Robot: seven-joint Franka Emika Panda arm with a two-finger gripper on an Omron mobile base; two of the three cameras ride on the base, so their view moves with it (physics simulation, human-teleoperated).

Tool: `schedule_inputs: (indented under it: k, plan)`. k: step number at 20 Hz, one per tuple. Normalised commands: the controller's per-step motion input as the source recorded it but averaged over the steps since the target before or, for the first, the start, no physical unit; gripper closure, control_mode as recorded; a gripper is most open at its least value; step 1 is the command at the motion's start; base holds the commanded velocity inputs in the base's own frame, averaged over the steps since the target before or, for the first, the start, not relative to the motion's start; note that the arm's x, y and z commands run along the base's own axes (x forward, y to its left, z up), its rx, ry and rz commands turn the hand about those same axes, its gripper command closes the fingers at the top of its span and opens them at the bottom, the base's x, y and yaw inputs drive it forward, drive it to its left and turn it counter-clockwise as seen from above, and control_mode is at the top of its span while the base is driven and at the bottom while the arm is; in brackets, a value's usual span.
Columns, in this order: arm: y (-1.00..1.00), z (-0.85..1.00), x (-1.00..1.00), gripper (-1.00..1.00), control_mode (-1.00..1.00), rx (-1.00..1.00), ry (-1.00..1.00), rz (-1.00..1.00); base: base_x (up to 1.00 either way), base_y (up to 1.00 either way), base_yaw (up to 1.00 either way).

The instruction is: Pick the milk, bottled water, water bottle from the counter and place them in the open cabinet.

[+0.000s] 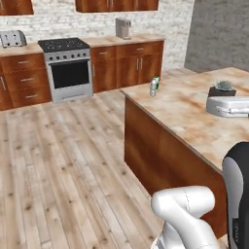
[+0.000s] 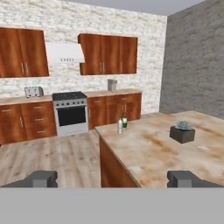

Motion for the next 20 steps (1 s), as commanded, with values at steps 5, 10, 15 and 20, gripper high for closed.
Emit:
schedule_inputs:
  k: [5, 10, 15, 20]
  plan:
    - [0.00, 0.00, 0.00, -1.00, 1.00, 0.00, 0.00, 0.00, 0.69, 0.52, 0.00]
    - [0.00, 0.00, 0.00, -1.00, 1.00, 0.00, 0.00, 0.00, 0.62, 0.39, 0.00]
    - [0.00, 0.00, 0.00, -1.00, 1.00, 0.00, 0.00, 0.00, 0.51, 0.29, -0.01]
    - [0.00, 0.00, 0.00, -1.00, 1.00, 0.00, 0.00, 0.00, 0.26, 0.24, -0.13]
